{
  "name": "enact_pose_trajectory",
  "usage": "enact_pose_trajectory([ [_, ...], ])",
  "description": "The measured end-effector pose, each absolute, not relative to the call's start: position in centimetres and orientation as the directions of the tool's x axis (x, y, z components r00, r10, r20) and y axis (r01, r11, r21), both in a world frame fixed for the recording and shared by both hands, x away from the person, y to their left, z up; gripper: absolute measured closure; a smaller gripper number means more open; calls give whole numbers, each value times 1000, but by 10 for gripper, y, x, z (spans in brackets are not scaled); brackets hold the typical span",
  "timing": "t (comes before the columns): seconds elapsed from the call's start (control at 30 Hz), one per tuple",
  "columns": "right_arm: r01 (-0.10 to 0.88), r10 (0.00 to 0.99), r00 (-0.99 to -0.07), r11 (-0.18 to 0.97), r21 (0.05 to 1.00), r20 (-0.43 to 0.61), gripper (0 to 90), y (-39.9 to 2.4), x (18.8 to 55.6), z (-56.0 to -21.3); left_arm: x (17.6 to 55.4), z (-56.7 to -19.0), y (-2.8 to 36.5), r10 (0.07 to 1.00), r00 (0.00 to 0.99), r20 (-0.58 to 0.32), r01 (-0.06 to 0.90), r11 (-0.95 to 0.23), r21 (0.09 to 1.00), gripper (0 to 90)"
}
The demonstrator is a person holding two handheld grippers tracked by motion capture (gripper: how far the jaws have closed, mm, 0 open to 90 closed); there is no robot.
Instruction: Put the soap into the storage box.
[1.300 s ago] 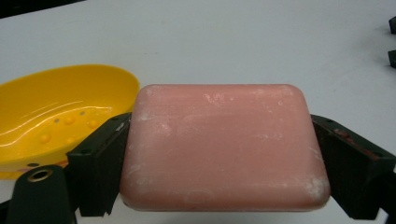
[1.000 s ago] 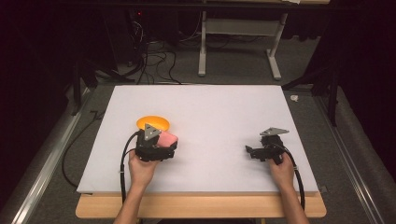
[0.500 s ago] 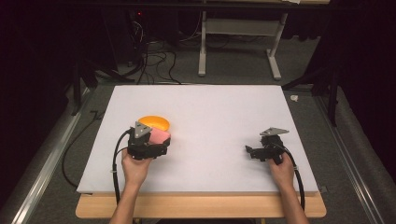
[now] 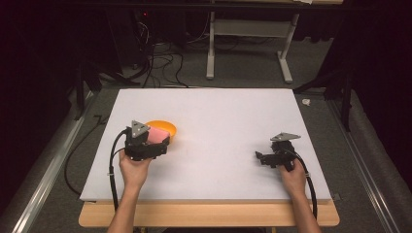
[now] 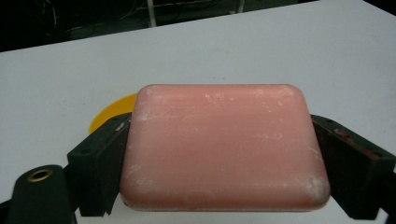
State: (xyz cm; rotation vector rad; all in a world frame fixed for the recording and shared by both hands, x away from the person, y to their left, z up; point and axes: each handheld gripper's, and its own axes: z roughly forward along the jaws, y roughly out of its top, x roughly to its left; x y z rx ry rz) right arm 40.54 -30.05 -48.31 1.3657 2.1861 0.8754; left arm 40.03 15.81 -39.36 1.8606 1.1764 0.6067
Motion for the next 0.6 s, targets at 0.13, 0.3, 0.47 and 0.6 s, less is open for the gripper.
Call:
enact_pose_trajectory([
  [0.13,639,901,-434,323,698,-20,142,-301,406,-483,405,-393,159,898,438,-36,499,-209,841,140],
  [0.3,639,900,-435,324,698,-20,142,-301,406,-483,412,-393,161,902,431,-39,506,-206,837,140],
  [0.47,639,900,-435,324,698,-20,142,-301,406,-483,418,-390,163,907,419,-44,512,-196,836,140],
  [0.6,639,900,-435,324,698,-20,142,-301,406,-483,422,-390,165,910,410,-62,522,-179,834,140],
])
